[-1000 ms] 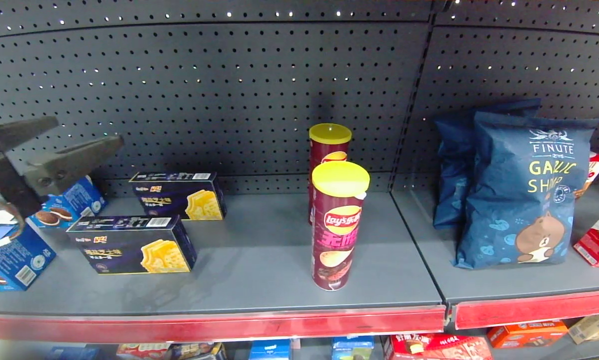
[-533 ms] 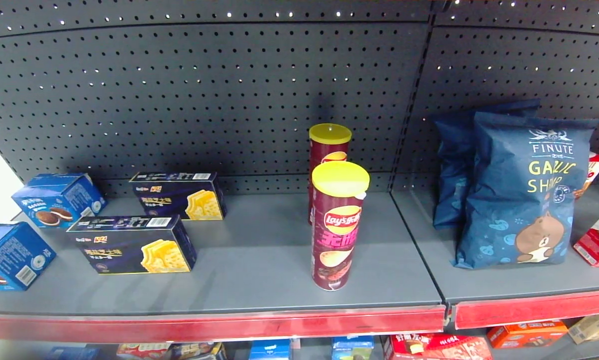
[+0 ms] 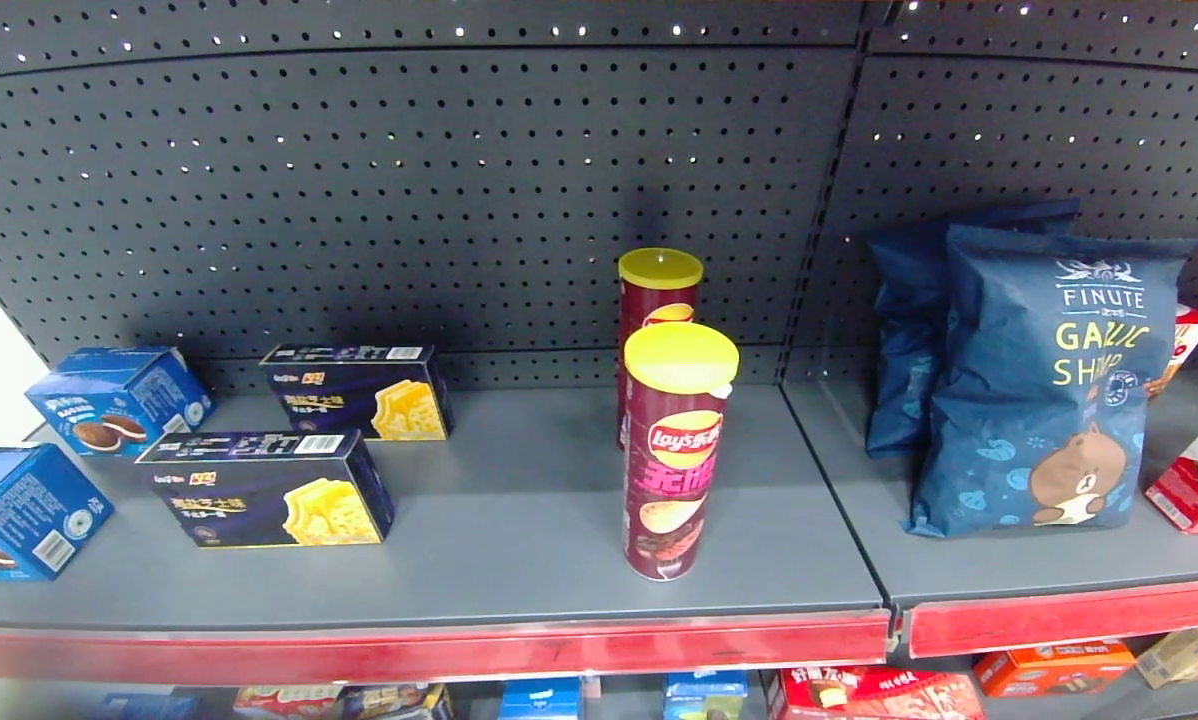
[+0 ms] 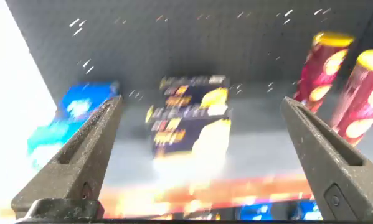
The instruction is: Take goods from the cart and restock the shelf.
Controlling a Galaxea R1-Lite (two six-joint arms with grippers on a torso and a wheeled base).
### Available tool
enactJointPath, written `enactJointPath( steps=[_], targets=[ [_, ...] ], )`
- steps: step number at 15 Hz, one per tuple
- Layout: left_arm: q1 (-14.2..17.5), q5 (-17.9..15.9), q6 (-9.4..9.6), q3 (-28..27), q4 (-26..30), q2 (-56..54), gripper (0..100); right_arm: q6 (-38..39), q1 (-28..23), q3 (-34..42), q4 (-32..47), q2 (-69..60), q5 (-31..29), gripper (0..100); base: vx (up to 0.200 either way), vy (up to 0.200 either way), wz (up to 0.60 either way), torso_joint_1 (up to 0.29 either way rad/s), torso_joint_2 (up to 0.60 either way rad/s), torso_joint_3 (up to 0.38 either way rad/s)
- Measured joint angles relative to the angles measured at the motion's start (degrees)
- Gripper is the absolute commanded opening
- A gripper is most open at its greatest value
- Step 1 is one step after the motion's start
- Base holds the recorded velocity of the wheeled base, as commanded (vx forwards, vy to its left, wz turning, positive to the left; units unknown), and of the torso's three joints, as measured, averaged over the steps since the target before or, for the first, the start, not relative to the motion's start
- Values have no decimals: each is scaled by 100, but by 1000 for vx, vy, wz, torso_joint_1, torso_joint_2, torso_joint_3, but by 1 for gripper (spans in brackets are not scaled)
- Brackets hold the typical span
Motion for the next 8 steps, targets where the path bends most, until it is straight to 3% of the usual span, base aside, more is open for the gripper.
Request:
enactJointPath(
  steps=[5,8],
  targets=[
    [27,319,79,330,361,-884,100,-11,-5,11,-6,-83,9,100,0,0,0,0,0,0],
    [534,484,286,424,528,-1187,100,-17,5,0,-39,-85,11,100,0,0,0,0,0,0]
  ],
)
